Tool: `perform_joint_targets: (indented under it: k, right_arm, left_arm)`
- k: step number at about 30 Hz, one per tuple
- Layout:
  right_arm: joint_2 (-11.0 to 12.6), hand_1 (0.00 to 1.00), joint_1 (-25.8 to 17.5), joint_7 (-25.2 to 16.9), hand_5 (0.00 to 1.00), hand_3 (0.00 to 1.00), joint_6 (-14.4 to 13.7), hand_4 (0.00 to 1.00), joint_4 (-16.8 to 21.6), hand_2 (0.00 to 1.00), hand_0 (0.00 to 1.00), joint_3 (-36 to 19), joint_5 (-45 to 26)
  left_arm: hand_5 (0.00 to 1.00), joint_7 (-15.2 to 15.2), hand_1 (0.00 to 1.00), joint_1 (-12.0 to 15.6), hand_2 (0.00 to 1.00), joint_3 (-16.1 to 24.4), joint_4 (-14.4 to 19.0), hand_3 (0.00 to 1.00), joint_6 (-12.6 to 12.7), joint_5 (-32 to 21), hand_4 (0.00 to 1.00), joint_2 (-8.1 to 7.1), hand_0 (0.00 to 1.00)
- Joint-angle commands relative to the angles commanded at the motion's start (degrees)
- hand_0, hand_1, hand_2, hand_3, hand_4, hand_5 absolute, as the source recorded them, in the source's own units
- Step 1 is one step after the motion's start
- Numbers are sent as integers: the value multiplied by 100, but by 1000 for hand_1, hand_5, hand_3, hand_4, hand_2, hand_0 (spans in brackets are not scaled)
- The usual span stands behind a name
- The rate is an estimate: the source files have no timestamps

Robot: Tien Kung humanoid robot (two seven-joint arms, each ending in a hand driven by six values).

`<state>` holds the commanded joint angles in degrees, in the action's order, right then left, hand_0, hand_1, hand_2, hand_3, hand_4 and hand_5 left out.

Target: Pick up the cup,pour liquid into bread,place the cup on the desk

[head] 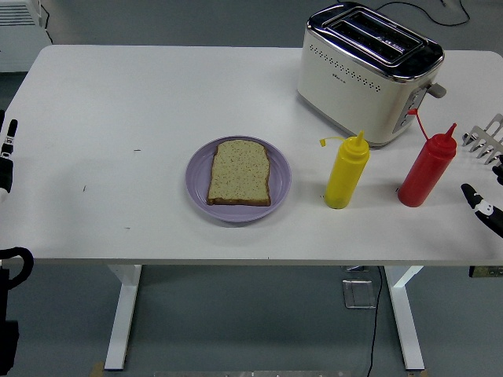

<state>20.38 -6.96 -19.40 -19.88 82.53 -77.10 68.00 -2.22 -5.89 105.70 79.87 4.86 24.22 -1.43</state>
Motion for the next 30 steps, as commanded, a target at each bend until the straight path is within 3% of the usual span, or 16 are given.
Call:
perform_joint_targets:
  k: [28,30]
  right_arm:
    - [-368,920,1320,-62,343,998,-230,875,-869,981,989,1031,-313]
    - [-404,900,1417,-120,336,984,-294,871,-939,943,961,1117,-408]
  left_arm:
    - [998,1,736,-27,736,20,-7,694,-1,9,509,21,784]
    - [998,1,736,-32,736,24,-9,693,0,9,508,23,785]
